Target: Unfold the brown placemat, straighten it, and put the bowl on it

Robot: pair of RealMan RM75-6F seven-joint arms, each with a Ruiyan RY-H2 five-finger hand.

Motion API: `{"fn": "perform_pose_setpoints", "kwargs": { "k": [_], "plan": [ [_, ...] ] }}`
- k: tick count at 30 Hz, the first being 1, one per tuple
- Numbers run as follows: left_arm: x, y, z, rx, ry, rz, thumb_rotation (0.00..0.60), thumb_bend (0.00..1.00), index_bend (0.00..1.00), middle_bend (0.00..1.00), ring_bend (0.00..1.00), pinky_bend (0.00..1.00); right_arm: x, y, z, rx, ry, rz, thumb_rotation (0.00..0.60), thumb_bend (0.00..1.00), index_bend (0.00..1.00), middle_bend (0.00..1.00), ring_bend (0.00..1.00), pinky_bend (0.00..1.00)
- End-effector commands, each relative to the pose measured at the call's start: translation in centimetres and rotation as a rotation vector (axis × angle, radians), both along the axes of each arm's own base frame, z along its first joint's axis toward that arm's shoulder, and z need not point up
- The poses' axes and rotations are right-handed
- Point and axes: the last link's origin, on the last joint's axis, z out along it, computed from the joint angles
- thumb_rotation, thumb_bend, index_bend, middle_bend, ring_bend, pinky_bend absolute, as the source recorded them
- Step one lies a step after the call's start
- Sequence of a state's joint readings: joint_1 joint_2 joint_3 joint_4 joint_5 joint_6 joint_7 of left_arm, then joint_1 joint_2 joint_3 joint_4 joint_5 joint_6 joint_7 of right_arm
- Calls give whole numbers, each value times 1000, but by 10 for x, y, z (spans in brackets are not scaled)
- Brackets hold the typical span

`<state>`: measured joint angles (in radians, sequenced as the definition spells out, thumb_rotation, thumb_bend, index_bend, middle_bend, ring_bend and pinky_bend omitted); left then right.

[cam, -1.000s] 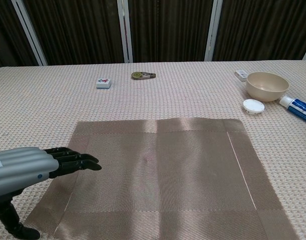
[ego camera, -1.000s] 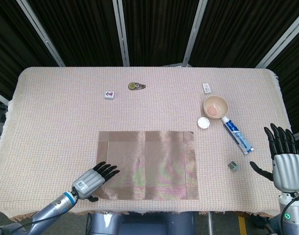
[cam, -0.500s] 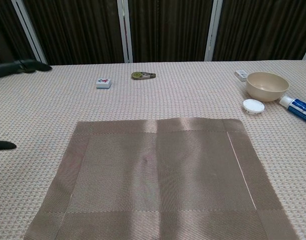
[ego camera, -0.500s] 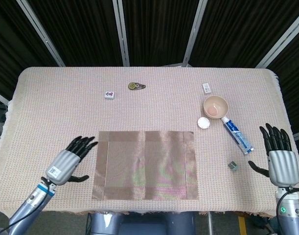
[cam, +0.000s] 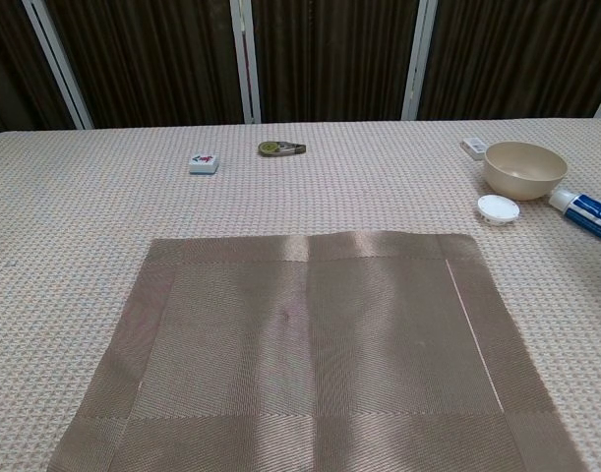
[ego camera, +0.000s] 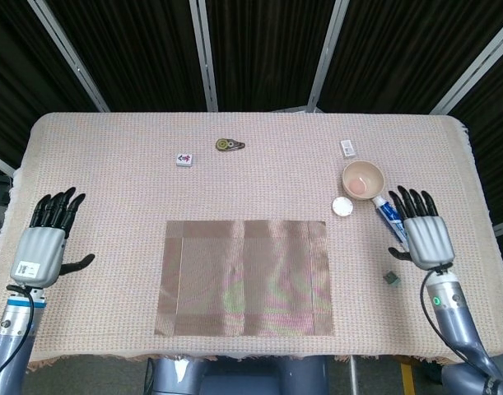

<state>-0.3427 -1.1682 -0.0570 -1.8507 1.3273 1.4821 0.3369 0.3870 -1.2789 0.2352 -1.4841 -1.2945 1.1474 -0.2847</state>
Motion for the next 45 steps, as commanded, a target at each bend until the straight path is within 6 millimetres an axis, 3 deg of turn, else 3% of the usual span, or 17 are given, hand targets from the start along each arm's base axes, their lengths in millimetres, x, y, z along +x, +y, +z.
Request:
{"fn": "perform_pose_setpoints", "kwargs": {
  "k": [1,4,9,16,23,36,42,45],
  "plan": [
    [-4,4,1,21,31,12,600,0,0,0,0,0,12,-39,-17,54,20,-27,600,0,0,0,0,0],
    [-6,6,-1,29,42,15,600,0,0,0,0,0,15,-63,-31,103,20,-74,600,0,0,0,0,0],
    [-7,6,-2,30,46,18,600,0,0,0,0,0,17,-86,-48,124,32,-114,600,0,29,0,0,0],
    [-8,6,0,34,38,29,600,0,0,0,0,0,13,-102,-62,127,110,-126,600,0,68,0,0,0],
    [-9,6,0,23,32,36,600,0,0,0,0,0,5,-120,-70,109,195,-142,600,4,168,0,0,0],
    [-11,9,-1,13,36,58,600,0,0,0,0,0,-8,-132,-87,116,221,-175,600,311,508,0,0,0],
    [-11,9,-4,7,38,62,600,0,0,0,0,0,-6,-132,-90,103,198,-144,600,334,718,0,0,0],
    [-10,8,-5,5,38,58,600,0,0,0,0,0,-3,-131,-90,84,200,-102,600,333,758,0,0,0]
  ]
}}
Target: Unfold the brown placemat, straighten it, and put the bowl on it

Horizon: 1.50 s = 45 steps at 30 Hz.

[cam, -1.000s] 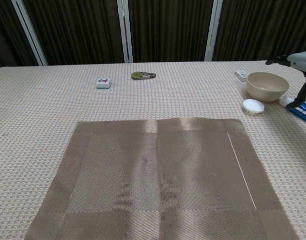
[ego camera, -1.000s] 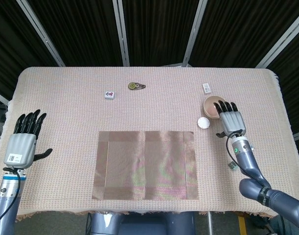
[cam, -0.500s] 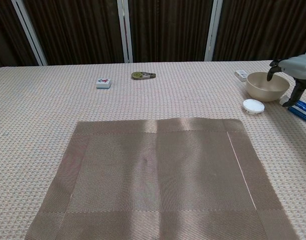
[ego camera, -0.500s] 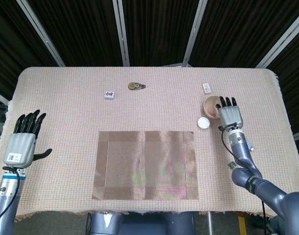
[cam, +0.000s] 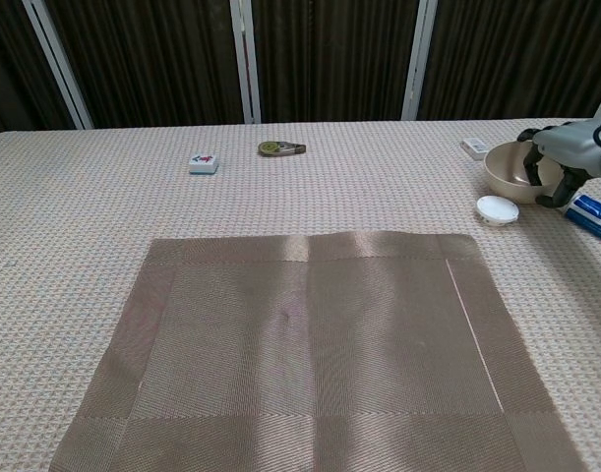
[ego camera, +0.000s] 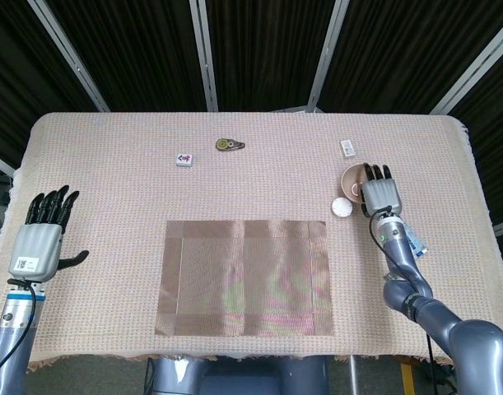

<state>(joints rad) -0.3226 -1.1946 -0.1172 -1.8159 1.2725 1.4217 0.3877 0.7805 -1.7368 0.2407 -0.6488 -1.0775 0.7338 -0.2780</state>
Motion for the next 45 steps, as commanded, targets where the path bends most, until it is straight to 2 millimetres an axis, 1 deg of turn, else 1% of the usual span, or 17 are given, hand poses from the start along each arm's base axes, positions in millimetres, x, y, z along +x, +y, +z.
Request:
{"fn": "perform_pose_setpoints", "kwargs": {
  "k": [1,5,8,12,16,19,20,24,26,28,32,37,39,45],
  "plan": [
    [1,-1,-1,-2,-1,-2,600,0,0,0,0,0,3,1,0,-16,10,54,600,333,759,0,0,0],
    [2,-2,-2,-7,-3,-6,600,0,0,0,0,0,5,2,4,-34,-8,94,600,333,760,0,0,0],
    [3,-3,-2,-13,-9,-10,600,0,0,0,0,0,10,4,9,-46,-26,132,600,333,760,0,0,0],
    [5,-3,-2,-22,-18,-16,600,0,0,0,0,0,25,11,17,-50,-74,210,600,333,760,0,0,0],
    [6,-4,-4,-34,-24,-20,600,0,0,0,0,0,47,28,17,15,-143,293,600,331,766,0,0,0],
    [7,-4,-8,-61,-21,-27,600,0,0,0,0,0,71,57,16,116,-140,411,600,330,766,0,0,0],
    [7,-4,-9,-65,-21,-29,600,0,0,0,0,0,76,63,15,138,-138,433,600,329,767,0,0,0],
    [9,-6,-10,-74,-27,-39,600,0,0,0,0,0,106,98,1,282,-138,536,600,329,767,0,0,0],
    [9,-6,-10,-75,-30,-41,600,0,0,0,0,0,116,108,-6,326,-140,564,600,328,766,0,0,0],
    [10,-7,-9,-76,-33,-42,600,0,0,0,0,0,128,121,-17,386,-142,603,600,327,766,0,0,0],
    [8,-7,-7,-75,-37,-38,600,0,0,0,0,0,147,138,-36,463,-144,648,600,326,766,0,0,0],
    [6,-7,-5,-71,-40,-29,600,0,0,0,0,0,164,146,-54,507,-145,680,600,325,767,1,0,0],
    [5,-7,-3,-69,-41,-26,600,0,0,0,0,0,171,148,-65,529,-133,696,600,326,767,2,0,0],
    [4,-8,-1,-66,-47,-20,600,0,0,0,0,0,179,150,-84,558,-93,715,600,326,766,8,0,0]
  ]
}}
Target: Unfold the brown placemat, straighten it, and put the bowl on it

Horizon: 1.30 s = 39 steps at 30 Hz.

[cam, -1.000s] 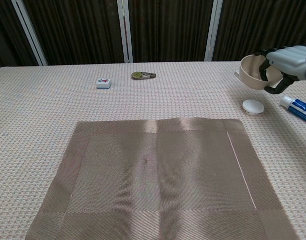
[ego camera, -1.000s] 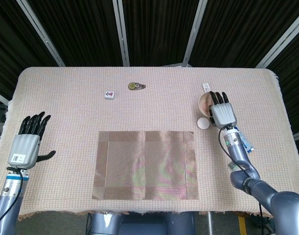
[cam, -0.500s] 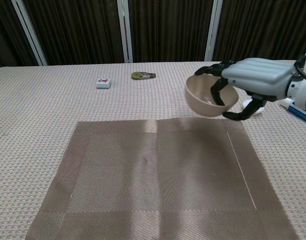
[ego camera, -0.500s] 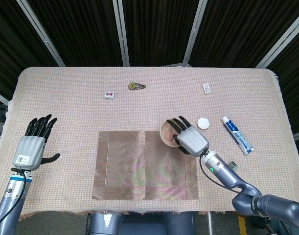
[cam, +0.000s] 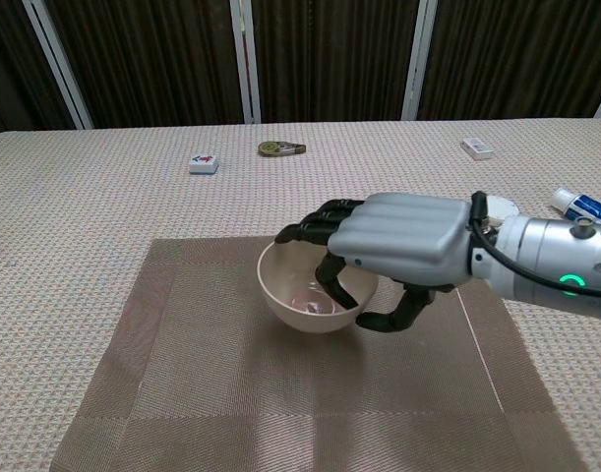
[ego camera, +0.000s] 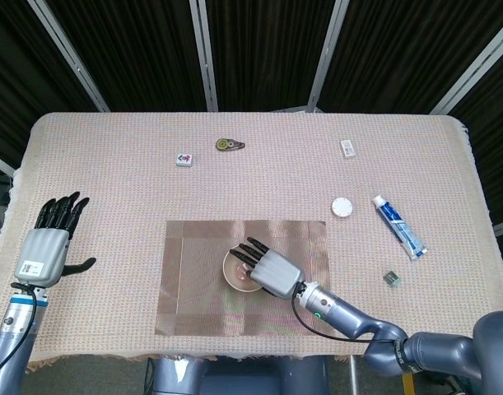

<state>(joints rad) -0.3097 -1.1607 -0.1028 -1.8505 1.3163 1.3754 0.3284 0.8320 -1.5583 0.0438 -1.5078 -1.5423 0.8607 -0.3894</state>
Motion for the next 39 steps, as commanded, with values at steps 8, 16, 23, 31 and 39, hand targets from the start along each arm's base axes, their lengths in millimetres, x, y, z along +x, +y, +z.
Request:
{"fn": "perform_pose_setpoints", "kwargs": {
  "k": [8,16,23,31,39],
  "plan": [
    [-1,0,2,0,-4,6,600,0,0,0,0,0,-3,-2,-15,-15,36,11,600,236,25,0,0,0],
    [0,-2,0,-12,-10,7,600,0,0,0,0,0,-6,5,12,-25,-8,-26,600,34,0,0,0,0],
    [-1,-8,3,-3,-12,6,600,0,0,0,0,0,-23,28,79,-165,-63,-13,600,34,0,0,0,0],
    [-10,-21,2,78,6,-54,600,0,0,0,0,0,-81,54,171,-435,-179,-137,600,2,0,0,0,0],
    [-24,-46,9,100,5,-14,600,0,0,0,0,0,-145,73,217,-698,-239,-356,600,0,0,0,0,0]
  ]
}}
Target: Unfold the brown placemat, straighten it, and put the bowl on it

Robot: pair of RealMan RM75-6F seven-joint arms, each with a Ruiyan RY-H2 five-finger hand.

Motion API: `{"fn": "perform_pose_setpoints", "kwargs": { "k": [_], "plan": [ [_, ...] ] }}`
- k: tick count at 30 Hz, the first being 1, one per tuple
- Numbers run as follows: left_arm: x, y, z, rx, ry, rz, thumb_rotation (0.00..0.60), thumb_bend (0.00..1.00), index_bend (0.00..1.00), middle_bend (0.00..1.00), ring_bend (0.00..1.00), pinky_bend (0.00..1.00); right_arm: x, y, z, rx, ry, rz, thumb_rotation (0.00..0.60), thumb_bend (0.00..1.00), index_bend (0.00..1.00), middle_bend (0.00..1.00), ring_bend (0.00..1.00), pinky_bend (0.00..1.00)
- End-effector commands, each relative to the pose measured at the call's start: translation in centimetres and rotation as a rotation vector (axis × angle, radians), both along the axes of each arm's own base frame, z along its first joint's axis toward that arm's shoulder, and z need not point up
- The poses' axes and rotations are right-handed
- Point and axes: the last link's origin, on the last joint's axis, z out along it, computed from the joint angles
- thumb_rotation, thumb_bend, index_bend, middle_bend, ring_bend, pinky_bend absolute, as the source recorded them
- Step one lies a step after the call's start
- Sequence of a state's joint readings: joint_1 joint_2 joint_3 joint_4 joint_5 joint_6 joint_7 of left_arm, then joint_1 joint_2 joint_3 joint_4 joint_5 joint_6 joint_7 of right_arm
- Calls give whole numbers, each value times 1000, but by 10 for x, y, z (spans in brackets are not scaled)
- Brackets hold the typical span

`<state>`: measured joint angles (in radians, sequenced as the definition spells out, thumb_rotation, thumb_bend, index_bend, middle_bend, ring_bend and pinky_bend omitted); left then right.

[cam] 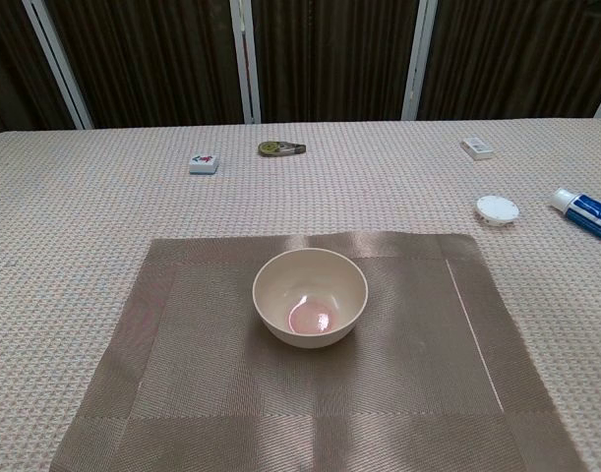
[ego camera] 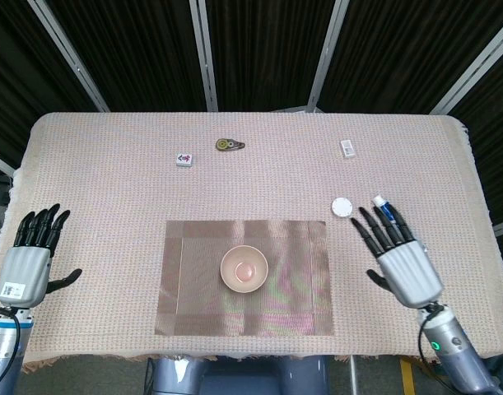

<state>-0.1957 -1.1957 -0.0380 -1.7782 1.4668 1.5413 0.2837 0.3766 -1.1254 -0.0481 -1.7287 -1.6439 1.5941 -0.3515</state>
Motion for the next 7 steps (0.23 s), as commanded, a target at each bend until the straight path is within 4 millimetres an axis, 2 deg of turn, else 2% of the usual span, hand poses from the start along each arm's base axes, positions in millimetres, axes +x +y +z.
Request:
{"fn": "perform_pose_setpoints", "kwargs": {
  "k": [1,7],
  "plan": [
    [-5,-8,4,7,-2,15,600,0,0,0,0,0,-34,12,20,-103,-43,-123,600,0,0,0,0,0],
    [-12,-14,10,11,-9,32,600,0,0,0,0,0,-65,12,24,-179,-44,-198,600,0,0,0,0,0]
  ]
}}
